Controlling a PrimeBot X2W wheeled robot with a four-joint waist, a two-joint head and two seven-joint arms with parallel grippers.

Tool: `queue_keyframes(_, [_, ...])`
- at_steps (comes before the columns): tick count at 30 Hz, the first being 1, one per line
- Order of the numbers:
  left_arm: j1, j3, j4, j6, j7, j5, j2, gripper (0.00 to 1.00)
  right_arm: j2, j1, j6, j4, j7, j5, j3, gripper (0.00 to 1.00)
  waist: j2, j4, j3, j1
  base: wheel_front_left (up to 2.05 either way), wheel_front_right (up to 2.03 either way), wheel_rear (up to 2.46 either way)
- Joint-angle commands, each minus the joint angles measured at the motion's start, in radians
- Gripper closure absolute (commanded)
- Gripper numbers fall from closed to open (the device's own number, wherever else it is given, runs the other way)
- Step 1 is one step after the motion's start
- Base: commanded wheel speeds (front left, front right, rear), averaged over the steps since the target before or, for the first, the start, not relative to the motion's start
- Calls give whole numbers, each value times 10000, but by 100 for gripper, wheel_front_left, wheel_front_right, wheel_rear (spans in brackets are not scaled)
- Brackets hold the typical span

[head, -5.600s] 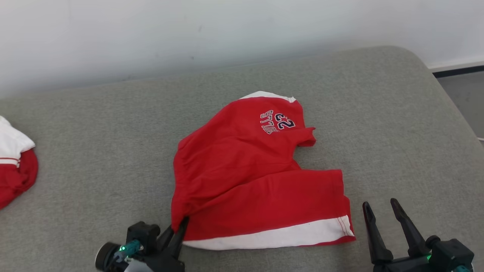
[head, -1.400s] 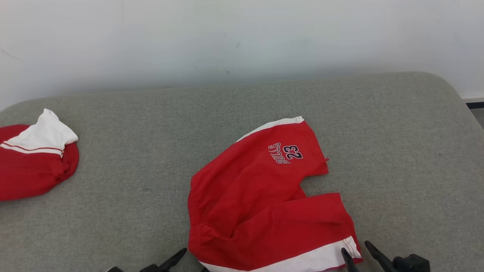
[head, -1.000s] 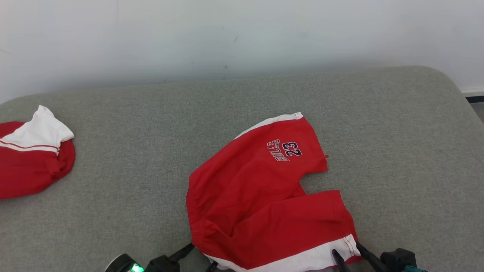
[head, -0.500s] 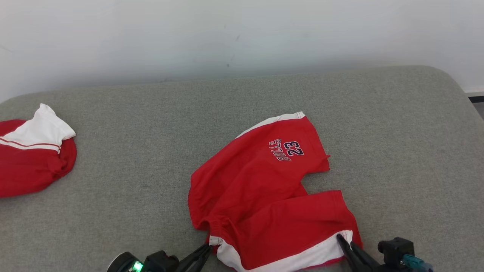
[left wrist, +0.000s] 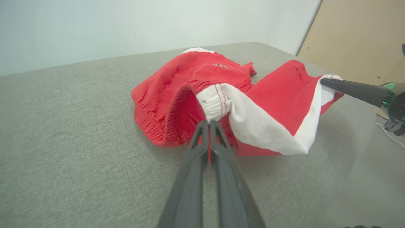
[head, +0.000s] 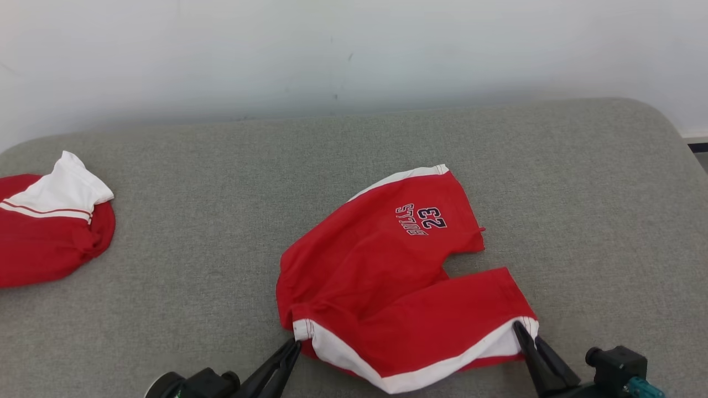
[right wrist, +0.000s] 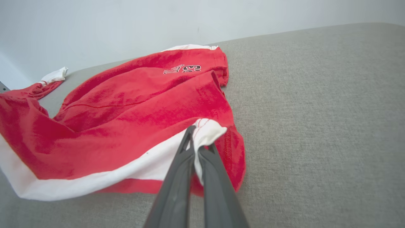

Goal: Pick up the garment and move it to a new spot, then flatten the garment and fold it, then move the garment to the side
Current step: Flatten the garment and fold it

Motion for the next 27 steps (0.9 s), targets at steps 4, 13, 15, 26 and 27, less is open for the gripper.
queue_keyframes(4, [-177, 344, -692, 23, -12, -55, -5, 100, -95, -174, -22, -785, -8, -106, -228, 100, 0, 18, 27, 0, 0, 0, 0])
queue_keyframes(13, [-3835, 109, -896, 23, -12, -1205, 570, 100, -1120, -3109, -22, -1439, -8, 622, 195, 100, 0, -143, 955, 0, 0, 0, 0])
queue_keyframes(15, [-4569, -25, -731, 23, 0, -1394, 694, 100, -1236, -3659, -22, -1390, -6, 837, 260, 100, 0, -188, 1225, 0, 0, 0, 0])
queue_keyframes(26, [-12760, -689, 1654, 22, 1410, -3785, 626, 100, -2341, -11192, -22, -222, 374, 3075, 1074, 100, 0, -765, 4873, 0, 0, 0, 0])
queue_keyframes(27, [-13412, -754, 1891, 22, 1510, -3811, 621, 100, -2357, -11832, -22, -60, 463, 3173, 1116, 100, 0, -831, 5138, 0, 0, 0, 0])
